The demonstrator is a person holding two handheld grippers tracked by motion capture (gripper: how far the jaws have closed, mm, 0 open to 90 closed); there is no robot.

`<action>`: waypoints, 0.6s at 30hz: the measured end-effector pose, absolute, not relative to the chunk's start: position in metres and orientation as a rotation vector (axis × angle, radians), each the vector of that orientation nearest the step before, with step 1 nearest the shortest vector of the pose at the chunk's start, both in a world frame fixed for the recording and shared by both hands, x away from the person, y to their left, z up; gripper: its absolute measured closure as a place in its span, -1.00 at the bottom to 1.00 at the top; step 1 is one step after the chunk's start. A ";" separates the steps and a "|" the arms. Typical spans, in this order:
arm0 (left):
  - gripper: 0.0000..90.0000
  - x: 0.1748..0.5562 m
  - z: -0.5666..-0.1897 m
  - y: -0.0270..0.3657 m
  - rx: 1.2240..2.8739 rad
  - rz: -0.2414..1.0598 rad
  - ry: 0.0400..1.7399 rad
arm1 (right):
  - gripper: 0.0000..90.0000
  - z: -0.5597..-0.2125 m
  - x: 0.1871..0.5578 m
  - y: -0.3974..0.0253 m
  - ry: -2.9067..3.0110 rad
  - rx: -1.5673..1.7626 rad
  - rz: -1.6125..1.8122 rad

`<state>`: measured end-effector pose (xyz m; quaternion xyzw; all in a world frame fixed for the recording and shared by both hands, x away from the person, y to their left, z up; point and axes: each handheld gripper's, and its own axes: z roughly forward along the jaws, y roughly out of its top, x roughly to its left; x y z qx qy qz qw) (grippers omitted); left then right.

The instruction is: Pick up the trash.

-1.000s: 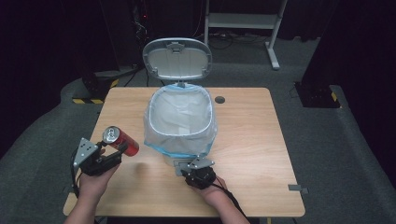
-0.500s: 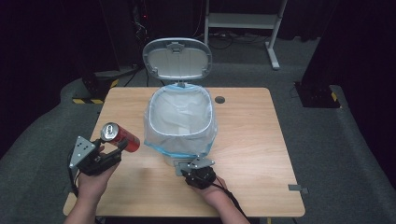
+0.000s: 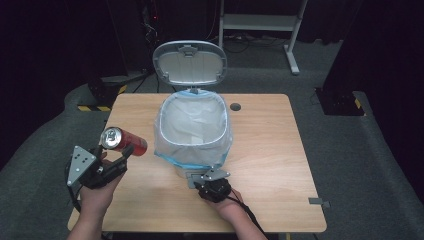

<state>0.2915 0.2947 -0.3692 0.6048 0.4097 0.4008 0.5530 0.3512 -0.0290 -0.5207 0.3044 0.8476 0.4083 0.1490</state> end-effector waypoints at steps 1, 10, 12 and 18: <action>-0.25 0.291 -0.366 0.294 1.424 0.957 0.964 | 0.30 -0.521 0.351 -0.029 2.437 0.875 1.174; -0.25 0.292 -0.351 0.295 1.385 0.999 0.952 | 0.30 -0.521 0.352 -0.029 2.440 0.874 1.175; -0.25 0.292 -0.348 0.296 1.373 1.007 0.948 | 0.30 -0.521 0.352 -0.029 2.440 0.874 1.175; -0.25 0.292 -0.341 0.298 1.351 1.026 0.928 | 0.30 -0.521 0.351 -0.029 2.437 0.872 1.170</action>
